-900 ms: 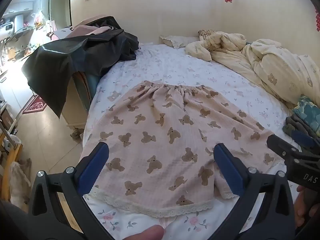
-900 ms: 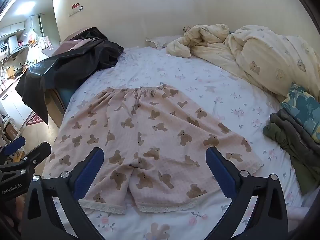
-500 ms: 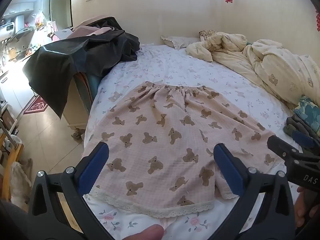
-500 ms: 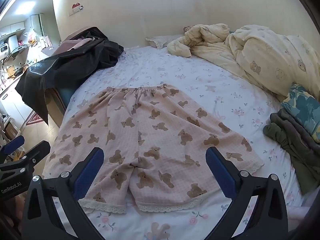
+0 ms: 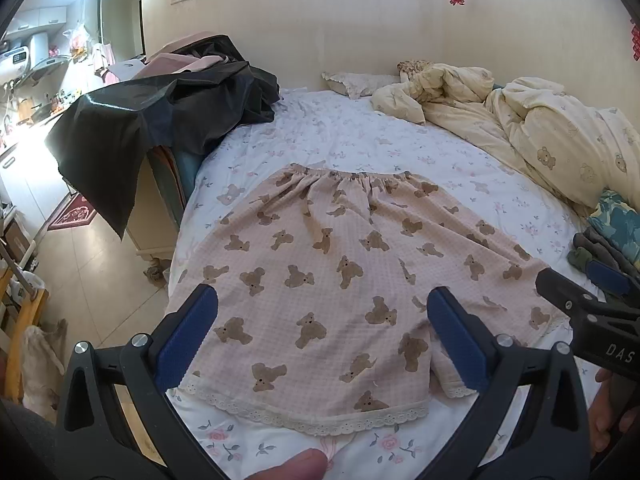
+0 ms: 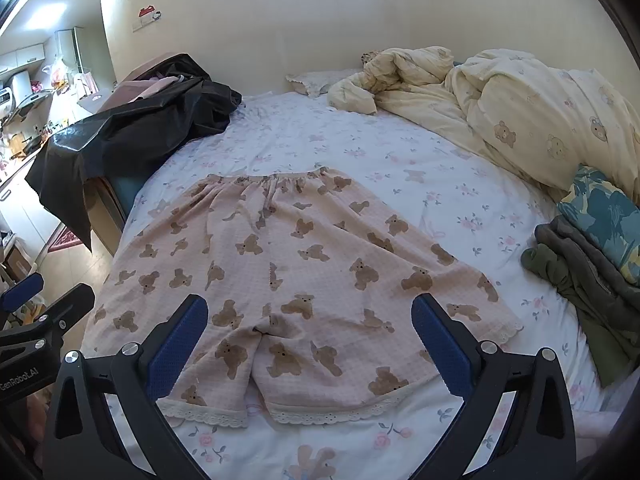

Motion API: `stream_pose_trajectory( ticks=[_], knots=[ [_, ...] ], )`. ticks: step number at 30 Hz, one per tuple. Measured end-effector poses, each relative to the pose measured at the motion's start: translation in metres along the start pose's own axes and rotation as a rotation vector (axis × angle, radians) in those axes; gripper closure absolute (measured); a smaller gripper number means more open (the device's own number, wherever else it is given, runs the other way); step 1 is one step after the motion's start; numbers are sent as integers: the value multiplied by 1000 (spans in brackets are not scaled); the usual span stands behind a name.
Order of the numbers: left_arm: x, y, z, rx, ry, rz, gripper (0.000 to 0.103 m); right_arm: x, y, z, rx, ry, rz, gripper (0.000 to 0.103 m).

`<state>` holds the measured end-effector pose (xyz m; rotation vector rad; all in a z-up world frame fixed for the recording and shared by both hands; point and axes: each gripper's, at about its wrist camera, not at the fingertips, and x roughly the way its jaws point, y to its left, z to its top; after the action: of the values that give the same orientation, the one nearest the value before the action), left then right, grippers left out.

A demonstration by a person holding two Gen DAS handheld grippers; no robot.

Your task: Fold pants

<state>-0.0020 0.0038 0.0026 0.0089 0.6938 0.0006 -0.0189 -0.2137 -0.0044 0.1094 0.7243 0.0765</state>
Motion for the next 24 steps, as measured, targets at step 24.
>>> stream_pose_trajectory(
  ticks=[24],
  knots=[
    [1,1,0,0,9,4,0,-2,0,0,-1,0,-8,0]
  ],
)
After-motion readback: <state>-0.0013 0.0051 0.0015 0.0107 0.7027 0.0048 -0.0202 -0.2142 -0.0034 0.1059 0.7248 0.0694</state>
